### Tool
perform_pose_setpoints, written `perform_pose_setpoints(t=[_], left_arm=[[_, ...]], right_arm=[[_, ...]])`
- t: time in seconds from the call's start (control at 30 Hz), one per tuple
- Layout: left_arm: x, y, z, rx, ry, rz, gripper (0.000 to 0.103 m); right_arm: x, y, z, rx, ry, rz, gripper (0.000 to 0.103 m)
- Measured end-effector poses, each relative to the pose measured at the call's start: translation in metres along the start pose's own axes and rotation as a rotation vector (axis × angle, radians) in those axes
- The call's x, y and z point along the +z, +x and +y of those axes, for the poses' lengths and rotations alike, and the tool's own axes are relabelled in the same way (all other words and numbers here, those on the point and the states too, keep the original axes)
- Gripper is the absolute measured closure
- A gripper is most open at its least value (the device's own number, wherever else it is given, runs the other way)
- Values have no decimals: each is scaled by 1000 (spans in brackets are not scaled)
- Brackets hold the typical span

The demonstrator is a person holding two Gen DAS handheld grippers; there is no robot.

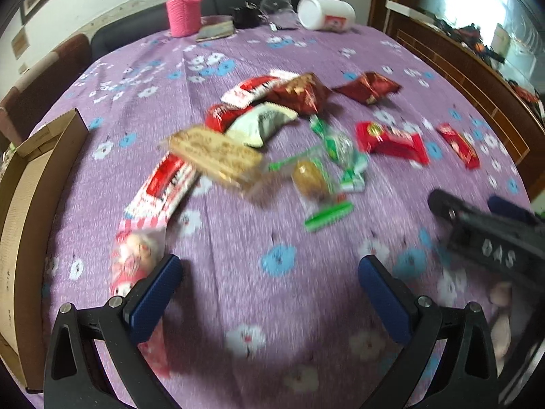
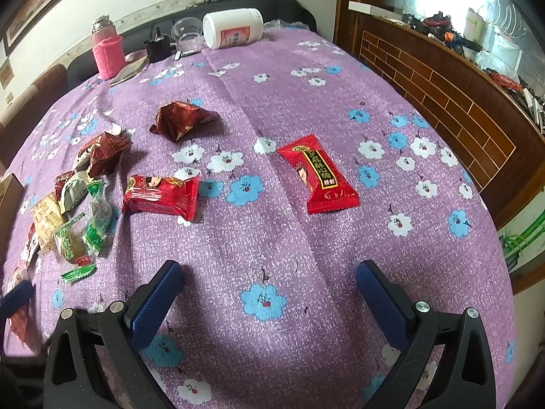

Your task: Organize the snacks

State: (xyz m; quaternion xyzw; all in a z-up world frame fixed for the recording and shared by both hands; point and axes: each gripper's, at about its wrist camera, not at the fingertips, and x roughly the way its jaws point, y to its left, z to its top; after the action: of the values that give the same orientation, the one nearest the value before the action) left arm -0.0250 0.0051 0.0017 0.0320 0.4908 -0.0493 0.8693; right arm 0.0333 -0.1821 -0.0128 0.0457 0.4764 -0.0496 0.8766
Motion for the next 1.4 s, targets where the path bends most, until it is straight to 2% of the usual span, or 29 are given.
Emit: perform_pose_setpoints(t=[0.27,0.33,0.4,0.5,0.53,0.6,0.63,0.67,0.7,0.77,0.8,0.87,0.97,1.03,1.1,1.17,1.23,1.3,1.33,1.37,1.4], left_arm=[[-11,-11,-1,-63,48,8,0],[-15,-21,4,-131,23,-3,9],[-22,-40,12,-171,8,-51,16],[-33,-90,31,-168,-10,-203,16],[-36,-112,40,-159,-14,-270,16],[-43,-163,57,-102,-22,-421,15],[-49,-199,68,-56,-28,-527,15],[-51,-221,77,-30,-33,-589,15],[-54,-252,88,-2,-43,-664,15],[-51,-298,106,33,-66,-758,8],[-46,-327,116,54,-81,-807,0],[-31,-370,131,81,-93,-879,0],[-4,-427,150,151,-102,-975,0],[16,-443,163,165,-90,-966,0],[28,-434,178,121,-119,-905,0],[24,-416,194,42,-169,-846,0],[15,-381,205,-45,-214,-767,0],[5,-335,211,-109,-251,-678,0],[3,-307,211,-138,-261,-623,0],[-4,-280,207,-168,-260,-565,3],[-9,-259,205,-191,-261,-519,17]], right_arm=[[-5,-5,0,-10,7,0,1],[-7,-7,0,-13,8,-4,1],[-9,-9,-1,-10,5,-8,1],[-13,-14,-2,1,1,-24,1],[-15,-22,-3,-12,8,-60,3],[-20,-40,-3,-54,-6,-122,7],[-22,-52,-1,-63,-25,-152,12],[-23,-69,0,-52,-41,-185,18],[-22,-91,1,-23,-47,-222,20],[-14,-139,2,14,-49,-308,21],[-6,-169,4,21,-53,-368,21],[12,-227,10,60,-63,-470,21],[37,-308,20,169,-59,-602,21],[49,-342,29,289,-59,-622,18],[49,-346,39,385,-74,-587,14],[40,-320,54,463,-92,-499,14],[29,-276,70,492,-128,-388,15],[15,-224,83,489,-142,-281,33],[9,-192,87,503,-135,-200,49],[5,-161,88,527,-114,-128,59],[2,-140,87,540,-96,-89,60]])
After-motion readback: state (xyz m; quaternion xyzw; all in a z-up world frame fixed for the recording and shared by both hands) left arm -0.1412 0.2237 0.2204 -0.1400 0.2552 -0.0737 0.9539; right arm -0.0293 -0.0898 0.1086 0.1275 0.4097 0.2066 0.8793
